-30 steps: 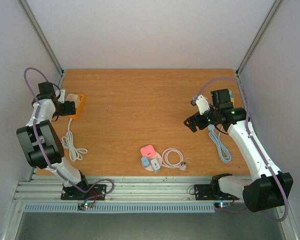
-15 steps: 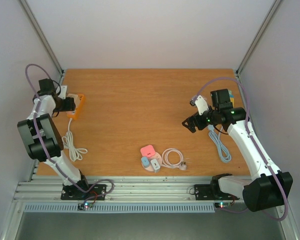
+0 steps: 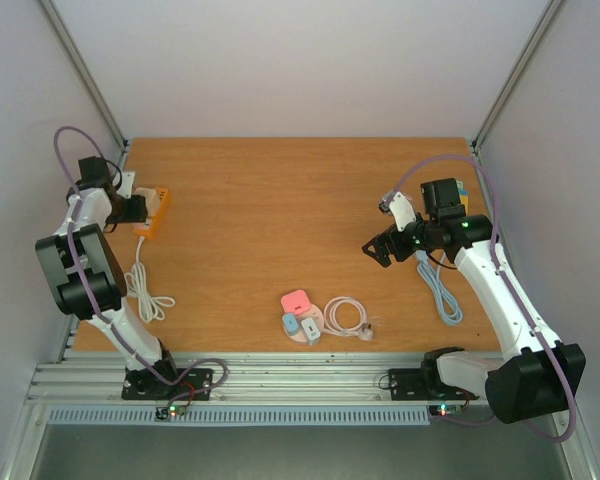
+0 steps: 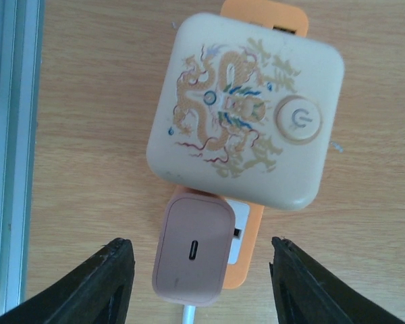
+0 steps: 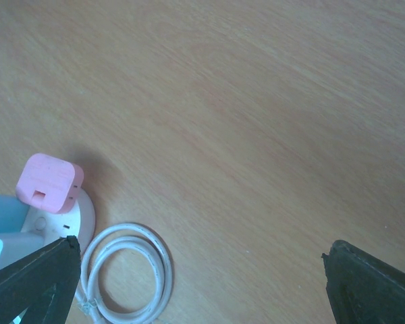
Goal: Pull the plug off the socket
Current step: Move the socket to the center of the board, then remove the plug from the socket.
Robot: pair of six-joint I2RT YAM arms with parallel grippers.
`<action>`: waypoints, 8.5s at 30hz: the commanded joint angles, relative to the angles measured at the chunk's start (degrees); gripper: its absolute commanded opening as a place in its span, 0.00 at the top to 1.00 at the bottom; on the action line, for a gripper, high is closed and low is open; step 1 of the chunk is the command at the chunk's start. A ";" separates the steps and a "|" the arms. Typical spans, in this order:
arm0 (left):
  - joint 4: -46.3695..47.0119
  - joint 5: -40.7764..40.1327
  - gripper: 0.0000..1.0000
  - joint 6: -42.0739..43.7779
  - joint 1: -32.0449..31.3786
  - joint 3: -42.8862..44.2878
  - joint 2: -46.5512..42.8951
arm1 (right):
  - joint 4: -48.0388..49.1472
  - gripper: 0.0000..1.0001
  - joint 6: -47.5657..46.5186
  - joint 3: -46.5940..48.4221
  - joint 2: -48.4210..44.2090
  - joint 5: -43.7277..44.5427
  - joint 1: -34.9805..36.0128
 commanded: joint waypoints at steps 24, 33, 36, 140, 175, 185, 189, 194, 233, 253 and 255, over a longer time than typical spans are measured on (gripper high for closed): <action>4.75 -1.58 0.79 3.31 -1.72 -4.07 2.00 | -0.81 0.01 0.02 -0.56 1.09 -0.64 0.41; 4.91 4.70 0.94 10.38 -6.23 -8.53 -0.87 | -0.72 0.02 -1.28 -0.49 0.84 -1.16 0.39; 3.59 7.55 0.95 13.29 -8.96 -9.48 -1.72 | -0.84 0.02 -2.30 -0.51 0.34 -2.07 0.39; 7.10 24.45 0.01 36.42 -40.20 -19.88 -10.72 | 19.71 0.99 -42.13 9.06 39.99 -5.73 16.96; 2.13 41.34 0.48 36.03 -37.77 -18.64 -20.44 | 16.07 0.99 -34.98 8.20 24.83 -21.65 15.78; 4.63 42.59 1.00 34.10 -38.12 -18.85 -21.19 | 16.50 0.84 -30.62 9.25 25.40 -20.87 15.78; 13.51 41.03 1.00 27.93 -38.02 -21.85 -23.81 | 11.68 0.23 -27.96 12.64 26.71 -19.77 15.73; 19.95 41.67 1.00 23.10 -37.84 -22.96 -25.52 | 7.76 0.02 -25.38 12.90 26.22 -19.76 14.96; 39.64 45.50 1.00 12.89 -38.20 -28.49 -27.22 | 2.02 0.40 25.32 23.10 44.06 -56.78 5.96; 35.16 45.01 0.74 15.03 -38.43 -27.22 -26.73 | 5.95 0.97 29.78 22.14 44.28 -60.12 6.17; 32.87 44.22 0.41 15.25 -38.40 -26.59 -26.66 | 6.57 0.99 30.12 21.92 43.72 -59.81 6.20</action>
